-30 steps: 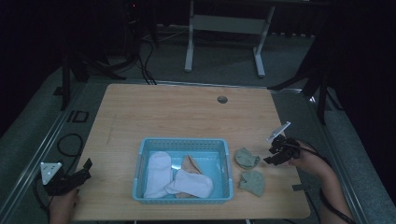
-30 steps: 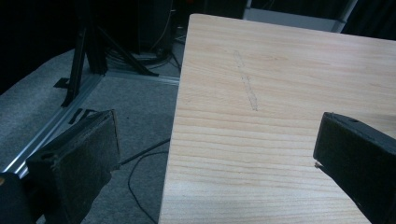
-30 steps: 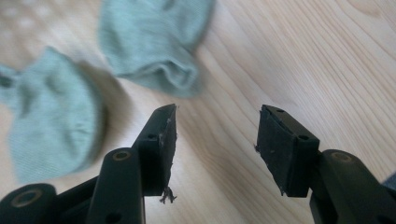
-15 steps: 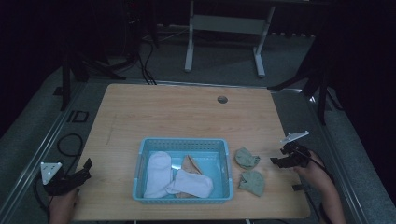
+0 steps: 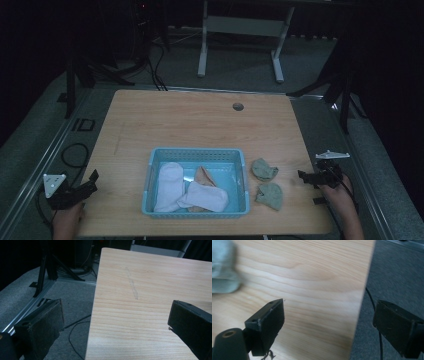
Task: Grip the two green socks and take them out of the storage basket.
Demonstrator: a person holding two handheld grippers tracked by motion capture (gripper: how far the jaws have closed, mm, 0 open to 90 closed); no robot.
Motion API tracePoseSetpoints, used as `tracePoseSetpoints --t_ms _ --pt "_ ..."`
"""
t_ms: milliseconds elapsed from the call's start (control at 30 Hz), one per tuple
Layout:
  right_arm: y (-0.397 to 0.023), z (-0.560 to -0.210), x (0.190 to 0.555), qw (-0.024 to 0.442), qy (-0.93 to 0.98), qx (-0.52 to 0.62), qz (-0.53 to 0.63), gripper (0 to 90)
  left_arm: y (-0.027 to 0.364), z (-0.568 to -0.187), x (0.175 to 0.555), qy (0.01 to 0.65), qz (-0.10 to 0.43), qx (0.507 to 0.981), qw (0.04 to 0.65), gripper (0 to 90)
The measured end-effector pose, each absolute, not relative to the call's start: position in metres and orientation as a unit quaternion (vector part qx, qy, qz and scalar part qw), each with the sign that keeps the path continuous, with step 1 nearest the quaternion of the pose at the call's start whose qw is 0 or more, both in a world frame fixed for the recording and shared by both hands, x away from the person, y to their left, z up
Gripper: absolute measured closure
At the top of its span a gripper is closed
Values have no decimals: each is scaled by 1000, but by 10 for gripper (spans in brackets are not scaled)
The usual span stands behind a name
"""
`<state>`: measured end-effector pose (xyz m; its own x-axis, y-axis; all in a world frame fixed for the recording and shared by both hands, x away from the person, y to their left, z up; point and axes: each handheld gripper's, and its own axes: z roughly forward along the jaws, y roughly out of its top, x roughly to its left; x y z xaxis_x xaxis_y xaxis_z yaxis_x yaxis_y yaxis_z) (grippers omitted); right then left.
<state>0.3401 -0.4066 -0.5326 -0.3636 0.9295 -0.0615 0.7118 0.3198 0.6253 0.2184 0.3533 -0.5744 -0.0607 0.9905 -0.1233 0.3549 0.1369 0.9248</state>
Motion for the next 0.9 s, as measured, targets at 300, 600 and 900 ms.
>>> tracePoseSetpoints --t_ms 300,600,900 --pt "-422 -546 313 275 683 575 357 102 353 -575 218 624 375 539 424 7" --pt "-421 -553 288 374 623 565 390 102 354 -575 219 624 374 539 424 7" --pt "-419 -559 281 412 600 559 397 102 354 -575 219 623 374 540 424 7"
